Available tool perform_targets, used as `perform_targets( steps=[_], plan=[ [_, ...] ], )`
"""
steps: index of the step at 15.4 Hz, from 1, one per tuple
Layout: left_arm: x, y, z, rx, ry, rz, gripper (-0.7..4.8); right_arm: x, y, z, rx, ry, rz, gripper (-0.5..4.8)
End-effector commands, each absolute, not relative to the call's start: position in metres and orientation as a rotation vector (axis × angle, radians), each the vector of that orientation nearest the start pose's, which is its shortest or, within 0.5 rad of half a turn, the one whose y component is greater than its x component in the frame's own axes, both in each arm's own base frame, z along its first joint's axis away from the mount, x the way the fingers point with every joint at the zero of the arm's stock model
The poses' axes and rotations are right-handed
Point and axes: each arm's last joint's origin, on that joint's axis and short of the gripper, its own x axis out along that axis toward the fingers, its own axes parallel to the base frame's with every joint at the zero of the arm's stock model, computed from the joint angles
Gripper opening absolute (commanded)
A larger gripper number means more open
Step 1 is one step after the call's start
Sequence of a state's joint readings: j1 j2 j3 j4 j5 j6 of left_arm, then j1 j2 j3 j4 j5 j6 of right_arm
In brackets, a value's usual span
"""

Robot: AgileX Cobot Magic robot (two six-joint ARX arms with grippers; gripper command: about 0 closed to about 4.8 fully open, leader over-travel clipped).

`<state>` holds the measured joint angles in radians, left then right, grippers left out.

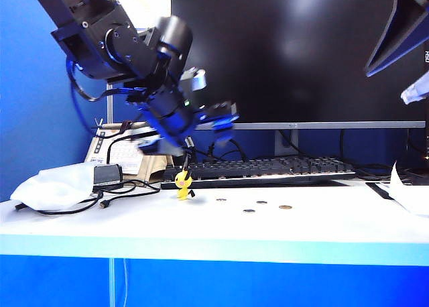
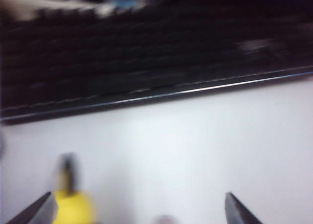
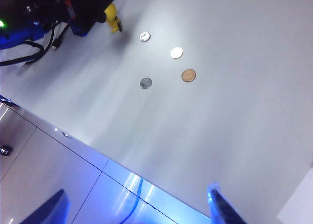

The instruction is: Pick up the doll and place it on the similarly colored coin.

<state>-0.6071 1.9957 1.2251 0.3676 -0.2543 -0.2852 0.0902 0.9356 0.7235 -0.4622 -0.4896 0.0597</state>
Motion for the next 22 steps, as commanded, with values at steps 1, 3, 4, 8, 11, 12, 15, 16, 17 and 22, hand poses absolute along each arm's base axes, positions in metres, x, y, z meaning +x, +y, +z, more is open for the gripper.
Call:
perform_targets(
  steps=[1, 3, 4, 8, 11, 12, 15, 16, 17, 22],
  plan=[
    [0.366, -0.235, 0.181, -0.102, 0.399, -0.232, 4.79, 0.188, 0.031, 0.267, 0.186, 0.658, 0.54, 3.69],
    [0.369, -0.232, 0.177, -0.099, 0.41, -0.222, 4.79, 0.188, 0.031, 0.267, 0.185, 0.657, 0.54, 3.69],
    [0.369, -0.232, 0.171, -0.094, 0.433, -0.219, 4.79, 0.188, 0.031, 0.268, 0.184, 0.648, 0.54, 3.69],
    [0.37, -0.234, 0.156, -0.117, 0.488, -0.226, 4.79, 0.19, 0.031, 0.27, 0.198, 0.627, 0.54, 3.69],
    [0.373, -0.234, 0.148, -0.119, 0.49, -0.221, 4.79, 0.19, 0.031, 0.27, 0.198, 0.626, 0.541, 3.69],
    [0.374, -0.234, 0.145, -0.12, 0.487, -0.221, 4.79, 0.19, 0.031, 0.27, 0.198, 0.626, 0.541, 3.69],
    [0.377, -0.236, 0.141, -0.125, 0.46, -0.223, 4.79, 0.19, 0.031, 0.27, 0.198, 0.627, 0.541, 3.69],
    [0.379, -0.237, 0.141, -0.124, 0.456, -0.225, 4.79, 0.19, 0.031, 0.27, 0.198, 0.628, 0.541, 3.69],
    [0.384, -0.237, 0.143, -0.098, 0.442, -0.23, 4.79, 0.19, 0.031, 0.27, 0.199, 0.63, 0.54, 3.69],
    [0.388, -0.239, 0.147, -0.093, 0.431, -0.231, 4.79, 0.19, 0.031, 0.269, 0.199, 0.632, 0.54, 3.69]
  ],
)
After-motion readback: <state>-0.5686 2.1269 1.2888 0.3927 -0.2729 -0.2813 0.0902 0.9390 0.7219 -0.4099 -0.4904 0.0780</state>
